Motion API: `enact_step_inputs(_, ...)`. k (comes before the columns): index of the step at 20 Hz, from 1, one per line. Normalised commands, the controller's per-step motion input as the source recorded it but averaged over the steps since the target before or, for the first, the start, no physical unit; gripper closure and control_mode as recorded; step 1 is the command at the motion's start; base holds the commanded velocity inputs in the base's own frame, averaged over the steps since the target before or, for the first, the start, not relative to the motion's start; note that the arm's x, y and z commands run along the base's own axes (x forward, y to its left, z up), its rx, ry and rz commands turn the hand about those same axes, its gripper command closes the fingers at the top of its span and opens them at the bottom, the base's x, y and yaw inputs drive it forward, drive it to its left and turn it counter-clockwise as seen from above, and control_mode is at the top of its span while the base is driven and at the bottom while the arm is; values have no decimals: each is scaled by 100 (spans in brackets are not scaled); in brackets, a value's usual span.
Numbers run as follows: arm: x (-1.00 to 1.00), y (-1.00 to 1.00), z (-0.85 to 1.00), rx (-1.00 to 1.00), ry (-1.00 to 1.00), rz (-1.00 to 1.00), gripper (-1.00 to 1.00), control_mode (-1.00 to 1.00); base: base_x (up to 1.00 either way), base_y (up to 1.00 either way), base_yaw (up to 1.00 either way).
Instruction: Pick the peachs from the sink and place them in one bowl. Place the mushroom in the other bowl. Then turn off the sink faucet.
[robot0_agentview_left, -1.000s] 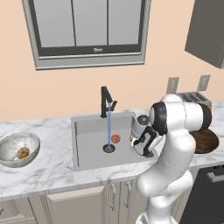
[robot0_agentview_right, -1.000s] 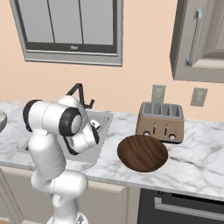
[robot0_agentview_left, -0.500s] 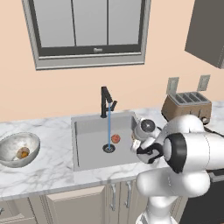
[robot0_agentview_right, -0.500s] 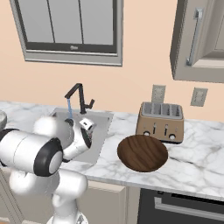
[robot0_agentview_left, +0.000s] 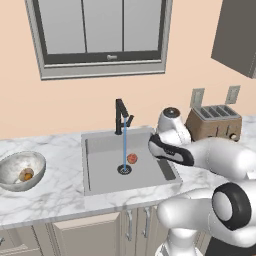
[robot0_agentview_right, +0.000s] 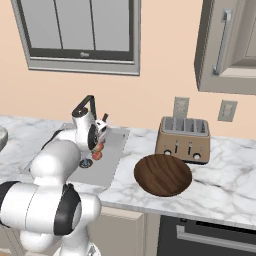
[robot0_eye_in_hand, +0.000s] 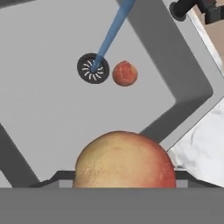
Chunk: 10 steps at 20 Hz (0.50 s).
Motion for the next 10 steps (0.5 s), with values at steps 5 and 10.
enact_step_inputs(5,-9,-34,84,0,25,-5,100,-100,0,0,0)
enact_step_inputs(10,-55,-55,3,0,-3,-20,100,-100,0,0,0)
